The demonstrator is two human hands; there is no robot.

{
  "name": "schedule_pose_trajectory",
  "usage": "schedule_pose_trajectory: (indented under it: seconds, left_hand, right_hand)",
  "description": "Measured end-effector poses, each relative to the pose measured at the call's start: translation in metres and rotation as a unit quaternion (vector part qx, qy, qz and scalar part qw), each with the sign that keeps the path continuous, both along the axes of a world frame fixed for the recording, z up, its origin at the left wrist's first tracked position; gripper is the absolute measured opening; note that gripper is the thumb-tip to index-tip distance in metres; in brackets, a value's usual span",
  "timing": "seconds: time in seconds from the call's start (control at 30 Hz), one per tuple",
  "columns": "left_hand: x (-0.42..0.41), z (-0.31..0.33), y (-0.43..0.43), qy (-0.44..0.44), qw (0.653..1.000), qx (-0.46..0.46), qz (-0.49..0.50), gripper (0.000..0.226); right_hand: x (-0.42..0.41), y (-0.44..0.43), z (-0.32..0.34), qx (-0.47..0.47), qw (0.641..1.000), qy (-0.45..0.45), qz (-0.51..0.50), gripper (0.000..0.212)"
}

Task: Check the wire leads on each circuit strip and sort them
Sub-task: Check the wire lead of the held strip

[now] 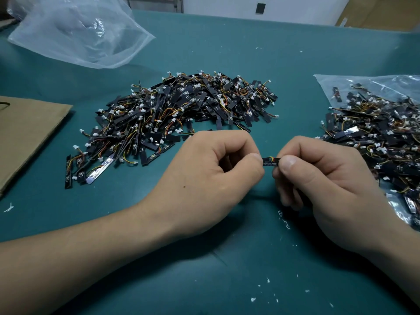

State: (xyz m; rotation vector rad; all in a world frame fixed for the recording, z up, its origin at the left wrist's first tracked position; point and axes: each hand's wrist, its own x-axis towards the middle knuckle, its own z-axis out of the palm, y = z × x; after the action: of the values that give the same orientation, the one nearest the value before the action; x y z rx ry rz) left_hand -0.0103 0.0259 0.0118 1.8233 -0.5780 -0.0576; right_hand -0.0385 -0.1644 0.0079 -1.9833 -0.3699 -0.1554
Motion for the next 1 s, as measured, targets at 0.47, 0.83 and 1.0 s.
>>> schedule_pose_trajectory:
  seconds: [0.47, 0.83, 1.0]
  left_hand:
    - [-0.0017, 0.0014, 0.0008, 0.003, 1.000, -0.006, -0.025, 0.024]
    - [-0.0009, 0.0015, 0.0013, 0.009, 0.999, -0.026, -0.034, 0.025]
    - [-0.0012, 0.0011, 0.0013, -0.001, 0.999, -0.017, -0.031, 0.024]
  right_hand:
    - [0.0006, -0.0017, 0.0001, 0.010, 1.000, 0.007, 0.018, 0.025]
    - [0.0004, -0.0024, 0.0010, 0.020, 0.999, 0.013, 0.041, 0.029]
    - [-0.0003, -0.0020, 0.0005, 0.010, 0.998, 0.022, 0.050, 0.030]
